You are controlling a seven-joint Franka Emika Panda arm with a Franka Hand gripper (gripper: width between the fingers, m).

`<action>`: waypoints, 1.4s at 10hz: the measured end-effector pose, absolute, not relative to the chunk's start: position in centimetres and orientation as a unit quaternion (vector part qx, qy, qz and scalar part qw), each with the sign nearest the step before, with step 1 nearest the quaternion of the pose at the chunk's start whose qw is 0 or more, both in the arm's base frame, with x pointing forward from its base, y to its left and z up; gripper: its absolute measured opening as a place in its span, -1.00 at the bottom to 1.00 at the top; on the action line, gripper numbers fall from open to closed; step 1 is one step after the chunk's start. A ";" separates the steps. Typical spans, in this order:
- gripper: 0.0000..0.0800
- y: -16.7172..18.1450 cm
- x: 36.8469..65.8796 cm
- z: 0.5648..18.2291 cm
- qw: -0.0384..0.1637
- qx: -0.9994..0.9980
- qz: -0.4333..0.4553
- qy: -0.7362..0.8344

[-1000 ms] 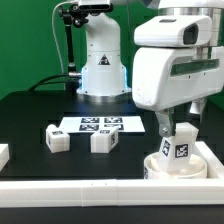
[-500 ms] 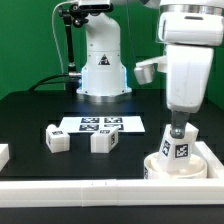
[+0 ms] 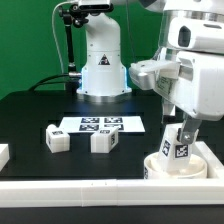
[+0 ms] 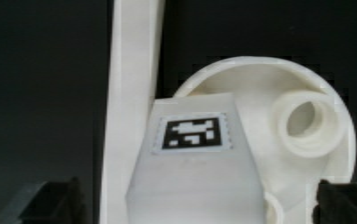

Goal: Assemble stool

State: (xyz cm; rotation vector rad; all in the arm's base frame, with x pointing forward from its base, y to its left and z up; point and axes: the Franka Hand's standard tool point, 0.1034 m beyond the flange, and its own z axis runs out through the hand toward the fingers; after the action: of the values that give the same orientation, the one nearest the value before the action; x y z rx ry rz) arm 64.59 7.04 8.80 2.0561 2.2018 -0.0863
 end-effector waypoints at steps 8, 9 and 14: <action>-0.15 6.5 64.4 8.7 0.060 0.715 -0.031 0.696; -0.15 6.1 64.3 8.7 0.057 0.744 -0.036 0.665; -0.15 4.9 63.8 8.6 0.044 0.865 -0.039 0.499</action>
Offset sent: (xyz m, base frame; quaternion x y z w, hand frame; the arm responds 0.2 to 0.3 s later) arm 0.0000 0.0000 0.0000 0.0000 0.0000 0.0000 1.0000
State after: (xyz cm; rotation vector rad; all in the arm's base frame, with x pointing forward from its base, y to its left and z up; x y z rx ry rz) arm 63.78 4.87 8.58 2.6431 1.5263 -0.1183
